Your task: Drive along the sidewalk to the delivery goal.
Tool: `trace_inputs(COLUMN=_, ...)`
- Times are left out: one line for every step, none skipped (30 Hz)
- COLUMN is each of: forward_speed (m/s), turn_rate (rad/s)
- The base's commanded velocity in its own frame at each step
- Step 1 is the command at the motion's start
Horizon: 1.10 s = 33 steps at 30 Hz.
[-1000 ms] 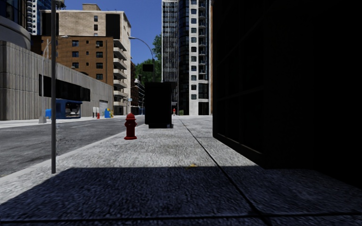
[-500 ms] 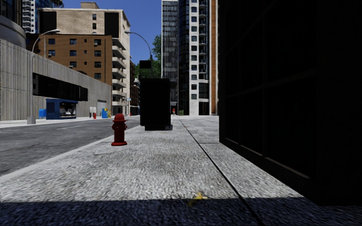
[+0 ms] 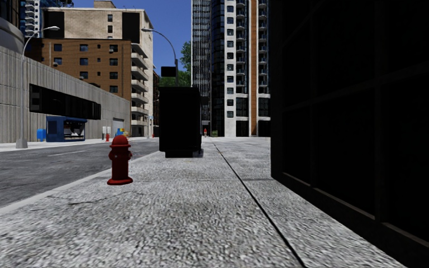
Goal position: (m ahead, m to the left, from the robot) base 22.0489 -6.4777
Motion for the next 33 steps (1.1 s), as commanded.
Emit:
trace_inputs(forward_speed=2.00, turn_rate=0.00)
trace_inputs(forward_speed=2.00, turn_rate=0.00)
trace_inputs(forward_speed=2.00, turn_rate=0.00)
trace_inputs(forward_speed=2.00, turn_rate=0.00)
trace_inputs(forward_speed=2.00, turn_rate=0.00)
trace_inputs(forward_speed=2.00, turn_rate=0.00)
trace_inputs(forward_speed=2.00, turn_rate=0.00)
trace_inputs(forward_speed=2.00, turn_rate=0.00)
trace_inputs(forward_speed=2.00, turn_rate=0.00)
trace_inputs(forward_speed=2.00, turn_rate=0.00)
trace_inputs(forward_speed=2.00, turn_rate=0.00)
trace_inputs(forward_speed=2.00, turn_rate=0.00)
trace_inputs(forward_speed=2.00, turn_rate=0.00)
trace_inputs(forward_speed=2.00, turn_rate=0.00)
trace_inputs(forward_speed=2.00, turn_rate=0.00)
trace_inputs(forward_speed=2.00, turn_rate=0.00)
trace_inputs(forward_speed=2.00, turn_rate=0.00)
trace_inputs(forward_speed=2.00, turn_rate=0.00)
trace_inputs(forward_speed=2.00, turn_rate=0.00)
trace_inputs(forward_speed=2.00, turn_rate=0.00)
trace_inputs(forward_speed=2.00, turn_rate=0.00)
trace_inputs(forward_speed=2.00, turn_rate=0.00)
trace_inputs(forward_speed=2.00, turn_rate=0.00)
trace_inputs(forward_speed=2.00, turn_rate=0.00)
trace_inputs(forward_speed=2.00, turn_rate=0.00)
trace_inputs(forward_speed=2.00, turn_rate=0.00)
trace_inputs(forward_speed=2.00, turn_rate=0.00)
trace_inputs(forward_speed=2.00, turn_rate=0.00)
trace_inputs(forward_speed=2.00, turn_rate=0.00)
trace_inputs(forward_speed=2.00, turn_rate=0.00)
trace_inputs(forward_speed=2.00, turn_rate=0.00)
trace_inputs(forward_speed=2.00, turn_rate=0.00)
trace_inputs(forward_speed=2.00, turn_rate=0.00)
